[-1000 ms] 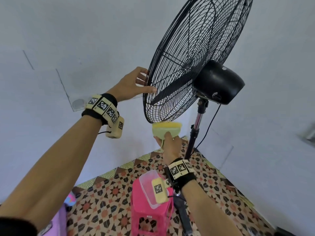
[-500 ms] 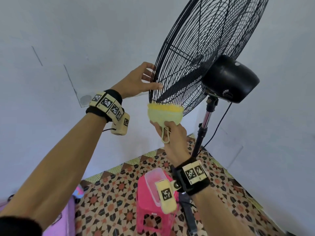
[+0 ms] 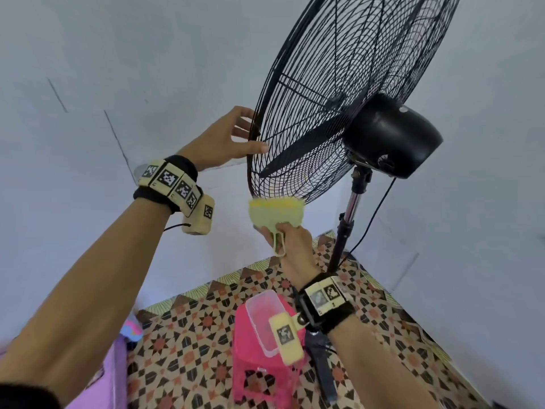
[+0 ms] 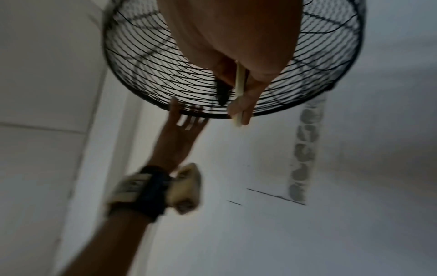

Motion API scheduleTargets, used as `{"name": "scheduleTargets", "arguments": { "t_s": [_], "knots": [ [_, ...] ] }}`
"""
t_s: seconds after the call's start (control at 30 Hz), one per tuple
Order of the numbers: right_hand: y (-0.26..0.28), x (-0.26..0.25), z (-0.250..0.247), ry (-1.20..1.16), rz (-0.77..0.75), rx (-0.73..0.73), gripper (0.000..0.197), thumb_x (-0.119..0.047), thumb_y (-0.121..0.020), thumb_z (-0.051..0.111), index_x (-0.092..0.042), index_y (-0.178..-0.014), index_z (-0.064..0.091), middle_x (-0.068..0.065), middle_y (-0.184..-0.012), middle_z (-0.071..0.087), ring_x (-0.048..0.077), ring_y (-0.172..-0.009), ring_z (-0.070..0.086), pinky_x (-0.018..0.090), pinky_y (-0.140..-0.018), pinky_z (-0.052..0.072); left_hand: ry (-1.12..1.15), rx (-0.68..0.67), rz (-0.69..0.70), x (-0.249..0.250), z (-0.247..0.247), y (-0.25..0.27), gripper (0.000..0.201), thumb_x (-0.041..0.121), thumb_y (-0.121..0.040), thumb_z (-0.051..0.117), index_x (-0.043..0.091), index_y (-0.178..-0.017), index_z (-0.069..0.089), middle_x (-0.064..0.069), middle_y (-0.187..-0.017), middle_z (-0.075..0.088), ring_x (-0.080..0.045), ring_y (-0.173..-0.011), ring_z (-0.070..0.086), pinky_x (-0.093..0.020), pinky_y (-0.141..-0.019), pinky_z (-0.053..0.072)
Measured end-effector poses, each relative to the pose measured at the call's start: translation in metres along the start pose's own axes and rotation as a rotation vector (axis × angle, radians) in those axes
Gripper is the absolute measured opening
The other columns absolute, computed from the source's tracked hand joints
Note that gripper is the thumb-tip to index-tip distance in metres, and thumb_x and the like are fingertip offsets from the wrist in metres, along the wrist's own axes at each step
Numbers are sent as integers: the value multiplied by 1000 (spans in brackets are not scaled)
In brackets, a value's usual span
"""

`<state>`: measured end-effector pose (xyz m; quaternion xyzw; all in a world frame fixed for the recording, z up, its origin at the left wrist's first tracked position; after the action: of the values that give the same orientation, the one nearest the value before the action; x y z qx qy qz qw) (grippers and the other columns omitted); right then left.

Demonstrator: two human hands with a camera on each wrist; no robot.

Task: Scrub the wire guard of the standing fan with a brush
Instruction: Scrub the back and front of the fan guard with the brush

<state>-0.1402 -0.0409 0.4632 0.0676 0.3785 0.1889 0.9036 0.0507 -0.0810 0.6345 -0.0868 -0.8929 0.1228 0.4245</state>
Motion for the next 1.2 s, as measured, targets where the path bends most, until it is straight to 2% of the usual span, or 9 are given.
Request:
{"name": "scheduleTargets", "arguments": {
  "t_s": [0.13, 0.2, 0.37, 0.53, 0.67, 0.77, 0.87, 1.0, 1.2],
  "knots": [
    [-18, -1, -3, 108, 39, 163, 19, 12, -98, 49, 3, -110, 60, 26, -121, 63, 46, -109, 69, 36, -92, 59, 17, 21, -24, 0, 2, 6, 89, 66, -70, 85, 30, -142, 47, 5, -128, 64, -12, -121, 62, -49, -104, 54],
    [-23, -13, 10, 113, 79, 78, 21, 12, -96, 50, 0, -108, 62, 23, -111, 66, 50, -109, 67, 34, -88, 58, 12, 30, -30, 3, 2, 7, 91, 68, -70, 84, 31, -144, 46, 6, -130, 64, -11, -123, 61, -48, -105, 53],
    [-10, -36, -4, 77, 65, -177, 30, 8, -98, 52, 4, -127, 56, 26, -127, 66, 47, -101, 71, 32, -74, 64, -59, 130, -58, 12, 13, 7, 89, 65, -74, 84, 26, -143, 43, 7, -132, 58, -10, -121, 58, -32, -99, 50],
    [-46, -40, -36, 382, 36, 12, 23, 9, -92, 52, 11, -114, 56, 31, -130, 58, 47, -103, 70, 30, -68, 62, -210, 404, -32, 16, 49, 9, 95, 64, -67, 89, 15, -136, 46, -2, -128, 47, -15, -110, 53, -24, -93, 49],
    [-44, -60, -7, 401, 59, -192, 34, 12, -93, 53, 5, -125, 55, 22, -128, 62, 38, -100, 72, 41, -81, 63, -211, 565, -111, 16, 63, 10, 97, 57, -68, 92, 11, -139, 46, -3, -128, 48, -16, -113, 53, -23, -93, 45],
    [-38, -80, -2, 366, 30, -390, 26, 9, -97, 53, -4, -118, 60, 8, -109, 72, 30, -94, 73, 34, -77, 63, -208, 589, -180, 17, 63, 10, 97, 57, -69, 92, 13, -142, 46, -2, -130, 51, -13, -114, 54, -21, -92, 45],
    [-57, -80, -30, 415, 70, -331, 29, 10, -95, 53, 0, -121, 61, 14, -115, 70, 34, -100, 71, 32, -72, 63, -183, 597, -219, 17, 67, 12, 97, 60, -69, 91, 14, -141, 46, -1, -131, 54, -14, -116, 57, -27, -96, 51],
    [-71, -82, -42, 538, 52, -217, 31, 11, -88, 52, -5, -111, 66, 20, -122, 67, 38, -106, 69, 50, -86, 62, -160, 633, -254, 17, 74, 18, 94, 57, -70, 92, 16, -141, 47, -2, -134, 56, -17, -121, 58, -37, -103, 51],
    [-62, -107, -16, 428, 86, -492, 24, 6, -95, 55, -1, -117, 63, 14, -109, 72, 20, -82, 74, 27, -69, 60, -145, 667, -324, 21, 80, 18, 95, 49, -69, 94, 18, -144, 45, -1, -137, 55, -16, -123, 56, -29, -100, 47]
  ]
}}
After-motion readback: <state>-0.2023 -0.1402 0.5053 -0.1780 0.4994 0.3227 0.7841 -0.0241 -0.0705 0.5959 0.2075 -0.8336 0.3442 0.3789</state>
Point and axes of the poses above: each hand's wrist, its own y-axis away from the middle knuckle, its own z-axis out of the palm, x = y × z, the point moved 3 cm from there along -y, towards the middle knuckle
